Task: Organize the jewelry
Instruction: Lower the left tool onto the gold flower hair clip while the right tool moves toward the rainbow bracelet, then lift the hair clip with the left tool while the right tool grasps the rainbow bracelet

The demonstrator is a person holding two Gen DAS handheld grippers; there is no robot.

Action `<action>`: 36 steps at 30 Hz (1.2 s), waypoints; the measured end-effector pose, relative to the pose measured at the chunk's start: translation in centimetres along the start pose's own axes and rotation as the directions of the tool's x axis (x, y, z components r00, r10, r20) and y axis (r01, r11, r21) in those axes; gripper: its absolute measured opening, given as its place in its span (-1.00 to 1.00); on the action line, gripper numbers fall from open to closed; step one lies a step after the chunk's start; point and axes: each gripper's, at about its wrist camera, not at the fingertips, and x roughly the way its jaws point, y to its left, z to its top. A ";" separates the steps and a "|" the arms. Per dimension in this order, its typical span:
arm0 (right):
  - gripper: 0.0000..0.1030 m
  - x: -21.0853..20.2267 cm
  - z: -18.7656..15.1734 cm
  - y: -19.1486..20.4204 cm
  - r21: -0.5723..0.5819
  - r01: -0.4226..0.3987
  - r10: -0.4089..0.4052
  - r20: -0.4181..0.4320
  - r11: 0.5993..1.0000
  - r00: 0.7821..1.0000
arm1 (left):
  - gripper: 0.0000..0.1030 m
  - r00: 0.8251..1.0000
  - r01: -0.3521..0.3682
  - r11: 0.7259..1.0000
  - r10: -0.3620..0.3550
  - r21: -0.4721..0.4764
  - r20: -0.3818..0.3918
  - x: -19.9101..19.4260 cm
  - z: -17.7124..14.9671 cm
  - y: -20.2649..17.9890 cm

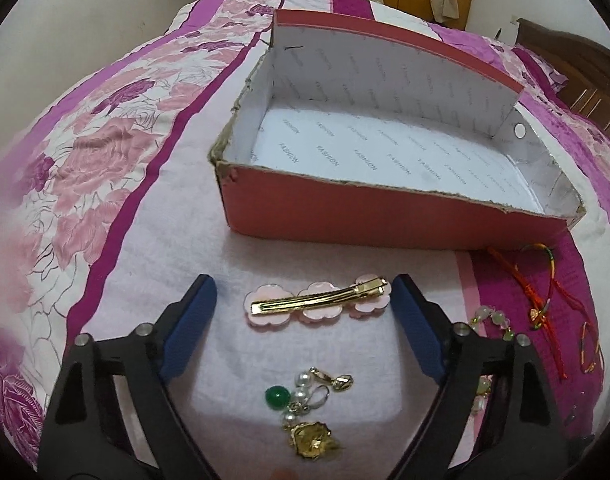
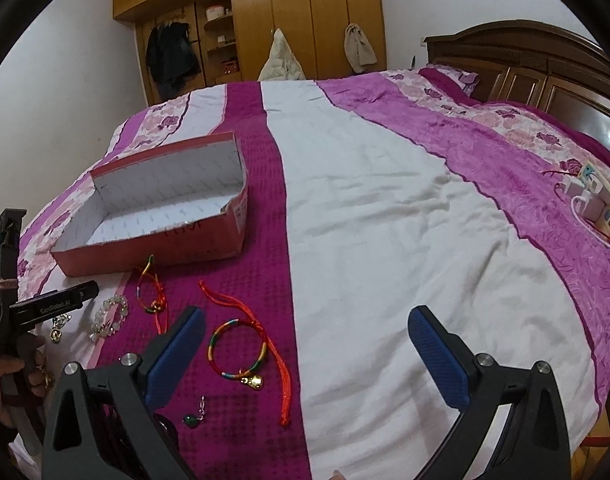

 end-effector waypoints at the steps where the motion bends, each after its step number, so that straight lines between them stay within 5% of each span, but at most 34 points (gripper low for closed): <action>1: 1.00 0.1 0.0 0.0 0.001 -0.003 0.003 -0.003 1.000 1.000 | 0.51 1.000 -0.001 1.000 0.001 0.000 0.000 -0.1 -0.1 0.0; 7: 0.83 0.6 -0.1 0.4 -0.016 -0.022 0.022 -0.031 1.000 0.999 | 0.19 1.000 0.011 1.000 -0.011 0.027 0.017 -0.5 -0.3 -0.2; 14: 0.64 1.2 -0.2 0.6 -0.024 -0.057 0.054 -0.080 0.998 0.995 | 0.18 0.999 0.034 0.999 -0.035 0.033 0.027 -1.9 -0.7 -0.1; 19: 0.12 2.3 -0.2 1.1 -0.039 -0.066 0.059 -0.144 0.997 0.988 | 0.18 0.997 0.054 0.998 -0.056 0.034 0.058 -4.0 -1.1 -0.1; 22: -0.02 3.2 -0.4 1.2 -0.023 -0.071 0.065 -0.184 0.997 0.981 | 0.19 0.995 0.061 0.997 -0.064 0.050 0.073 -5.0 -1.2 0.0; 29: -0.13 4.9 -1.2 0.5 0.048 -0.076 0.086 -0.256 0.996 0.963 | 0.19 0.992 0.091 0.995 -0.094 0.043 0.080 -6.4 -1.3 0.3; 36: -0.24 5.3 -1.3 1.1 -0.008 -0.054 0.050 -0.284 0.999 0.957 | 0.19 0.990 0.102 0.994 -0.106 0.051 0.088 -7.5 -1.7 0.1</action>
